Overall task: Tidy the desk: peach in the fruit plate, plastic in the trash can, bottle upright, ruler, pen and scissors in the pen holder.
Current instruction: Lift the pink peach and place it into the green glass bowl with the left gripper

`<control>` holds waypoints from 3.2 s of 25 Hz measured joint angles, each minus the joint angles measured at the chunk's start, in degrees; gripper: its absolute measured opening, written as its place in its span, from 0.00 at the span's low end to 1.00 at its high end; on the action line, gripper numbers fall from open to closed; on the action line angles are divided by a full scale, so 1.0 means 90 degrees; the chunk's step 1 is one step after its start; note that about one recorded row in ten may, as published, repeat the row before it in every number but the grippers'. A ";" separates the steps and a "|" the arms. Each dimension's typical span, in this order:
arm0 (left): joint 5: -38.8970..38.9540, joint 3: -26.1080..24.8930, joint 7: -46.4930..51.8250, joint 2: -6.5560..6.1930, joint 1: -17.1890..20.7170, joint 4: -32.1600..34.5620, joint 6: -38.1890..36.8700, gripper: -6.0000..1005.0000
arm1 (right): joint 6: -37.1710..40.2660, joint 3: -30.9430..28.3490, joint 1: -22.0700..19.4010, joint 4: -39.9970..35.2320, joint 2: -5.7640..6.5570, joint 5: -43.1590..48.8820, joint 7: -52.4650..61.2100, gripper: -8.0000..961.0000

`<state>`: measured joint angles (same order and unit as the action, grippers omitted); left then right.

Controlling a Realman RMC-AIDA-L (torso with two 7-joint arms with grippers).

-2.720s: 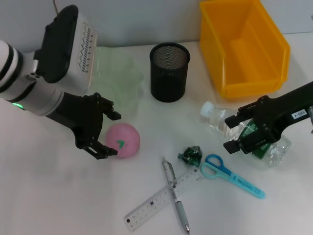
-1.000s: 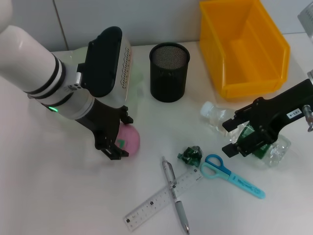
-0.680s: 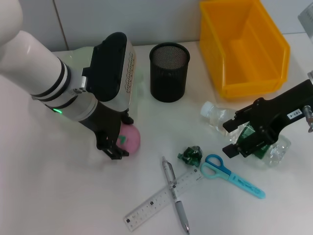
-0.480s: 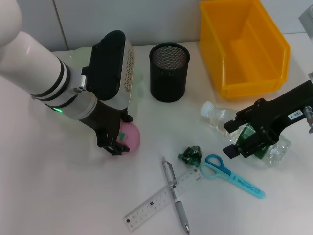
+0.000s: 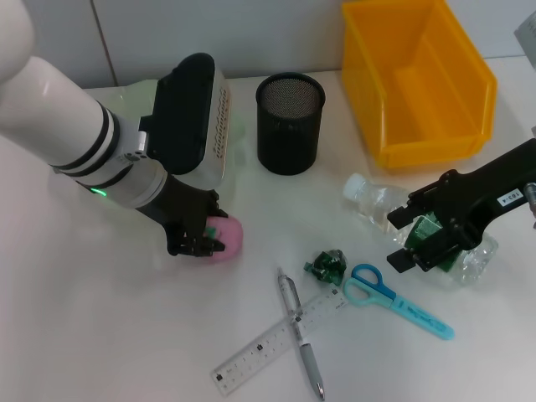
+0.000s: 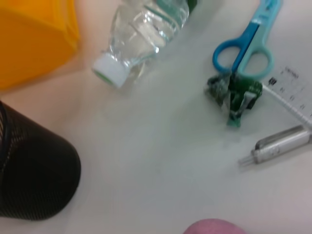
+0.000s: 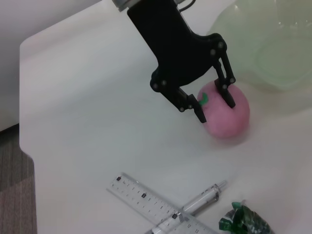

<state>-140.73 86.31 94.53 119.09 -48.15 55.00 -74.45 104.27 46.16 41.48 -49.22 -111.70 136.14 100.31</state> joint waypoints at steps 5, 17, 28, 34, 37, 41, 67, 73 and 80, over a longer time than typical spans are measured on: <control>0.0117 -0.0018 0.0106 -0.0010 0.0178 0.0472 -0.0322 0.36 | 0.0037 -0.0005 0.0000 -0.0019 0.0027 0.0000 0.0001 0.83; 0.1715 -0.3223 0.0481 -0.0079 0.0846 0.2011 -0.2054 0.29 | 0.0154 -0.0081 -0.0057 -0.0006 0.0054 -0.0077 0.0182 0.83; 0.3319 -0.4395 0.0600 -0.0087 0.1344 0.1096 -0.0612 0.19 | 0.0158 -0.0127 -0.0011 0.0011 -0.0008 -0.0124 0.0271 0.83; 0.3177 -0.4160 0.0539 -0.0095 0.1327 0.0365 0.0755 0.16 | 0.0107 -0.0131 0.0000 0.0011 -0.0010 -0.0149 0.0194 0.82; 0.3082 -0.3959 0.0550 -0.0098 0.1269 0.0019 0.1201 0.15 | 0.0087 -0.0134 0.0000 0.0011 -0.0011 -0.0185 0.0145 0.82; 0.2990 -0.3723 0.0548 -0.0096 0.1195 -0.0350 0.1565 0.13 | 0.0039 -0.0143 -0.0007 0.0011 -0.0011 -0.0240 0.0114 0.82; 0.3020 -0.2569 0.0485 -0.0058 0.1092 -0.1459 0.3195 0.47 | -0.0089 -0.0152 -0.0144 0.0030 -0.0050 -0.0294 -0.0026 0.78; 0.3027 -0.2599 0.0507 -0.0052 0.1111 -0.1447 0.3178 0.58 | -0.0094 -0.0151 -0.0164 0.0030 -0.0051 -0.0294 -0.0030 0.78; 0.3105 -0.2607 0.0508 -0.0064 0.1172 -0.1227 0.2633 0.82 | -0.0161 -0.0149 -0.0176 0.0041 -0.0060 -0.0294 -0.0033 0.77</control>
<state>-112.78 62.85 99.10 118.51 -37.60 43.96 -50.75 102.82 44.82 39.90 -48.86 -112.24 133.50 100.01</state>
